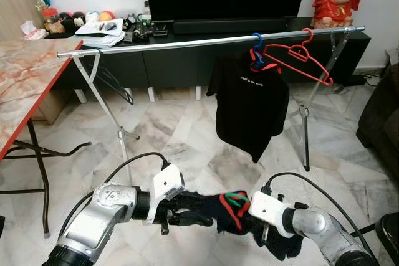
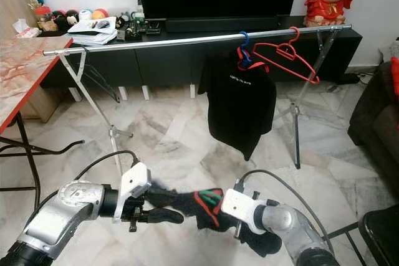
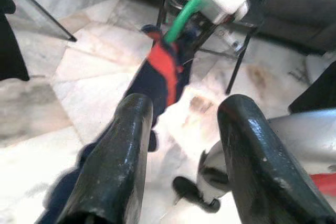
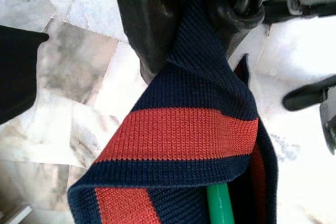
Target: Hang hanger
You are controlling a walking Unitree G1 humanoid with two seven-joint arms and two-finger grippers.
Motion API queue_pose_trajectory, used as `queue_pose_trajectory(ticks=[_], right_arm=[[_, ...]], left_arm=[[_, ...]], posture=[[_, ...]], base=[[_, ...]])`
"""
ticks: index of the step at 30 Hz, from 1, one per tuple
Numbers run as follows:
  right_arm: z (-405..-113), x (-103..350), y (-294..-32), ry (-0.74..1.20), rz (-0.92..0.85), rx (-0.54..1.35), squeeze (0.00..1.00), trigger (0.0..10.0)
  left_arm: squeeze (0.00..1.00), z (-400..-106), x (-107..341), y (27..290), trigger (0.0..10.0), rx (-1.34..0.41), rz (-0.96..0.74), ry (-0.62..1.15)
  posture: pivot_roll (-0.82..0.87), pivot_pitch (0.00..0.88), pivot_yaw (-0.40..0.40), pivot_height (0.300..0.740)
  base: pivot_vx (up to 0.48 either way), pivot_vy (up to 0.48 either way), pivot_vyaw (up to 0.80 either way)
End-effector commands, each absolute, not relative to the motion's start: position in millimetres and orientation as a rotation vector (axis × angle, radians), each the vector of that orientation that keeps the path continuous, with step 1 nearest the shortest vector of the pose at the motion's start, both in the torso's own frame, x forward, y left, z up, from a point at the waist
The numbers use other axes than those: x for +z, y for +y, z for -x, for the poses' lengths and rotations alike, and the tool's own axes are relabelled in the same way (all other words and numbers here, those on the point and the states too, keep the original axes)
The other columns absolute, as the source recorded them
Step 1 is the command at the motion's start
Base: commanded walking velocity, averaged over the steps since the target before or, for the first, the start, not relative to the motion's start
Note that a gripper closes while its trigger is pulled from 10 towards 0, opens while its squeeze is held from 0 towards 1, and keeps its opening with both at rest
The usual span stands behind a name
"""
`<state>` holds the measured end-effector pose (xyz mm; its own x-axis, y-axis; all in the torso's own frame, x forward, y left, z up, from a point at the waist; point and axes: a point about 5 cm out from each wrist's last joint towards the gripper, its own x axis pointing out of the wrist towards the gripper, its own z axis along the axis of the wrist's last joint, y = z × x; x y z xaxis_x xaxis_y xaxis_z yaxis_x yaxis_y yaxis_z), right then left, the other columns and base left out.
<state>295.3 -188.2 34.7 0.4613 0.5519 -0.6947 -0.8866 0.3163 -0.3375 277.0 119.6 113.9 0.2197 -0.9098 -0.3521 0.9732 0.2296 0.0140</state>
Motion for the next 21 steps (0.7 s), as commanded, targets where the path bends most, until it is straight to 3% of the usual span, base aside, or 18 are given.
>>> queue_pose_trajectory(ticks=[1,4,5,21], right_arm=[[-297.6,41.4,-183.4,0.473,0.797,1.068,0.00,0.0],[-301.0,47.0,-178.1,0.438,0.796,1.100,0.00,0.0],[-301.3,48.3,-176.9,0.430,0.792,1.113,0.00,0.0],[-302.9,66.1,-166.4,0.337,0.755,1.230,0.00,0.0]], left_arm=[[1.00,-283.5,111.4,116.7,10.0,-1.321,-0.361,0.303],[0.97,-285.4,108.0,114.2,10.0,-1.331,-0.403,0.310],[0.00,-286.1,107.0,113.7,10.0,-1.328,-0.417,0.311],[0.00,-288.9,90.7,101.8,10.0,-1.392,-0.427,0.334]], posture=[[-0.02,0.056,0.020,0.740],[-0.02,0.056,0.019,0.740],[-0.02,0.056,0.019,0.740],[-0.04,0.056,0.025,0.740]], base=[[0.000,0.000,0.00],[0.000,0.000,0.00],[0.000,0.000,0.00],[0.000,0.000,0.00]])
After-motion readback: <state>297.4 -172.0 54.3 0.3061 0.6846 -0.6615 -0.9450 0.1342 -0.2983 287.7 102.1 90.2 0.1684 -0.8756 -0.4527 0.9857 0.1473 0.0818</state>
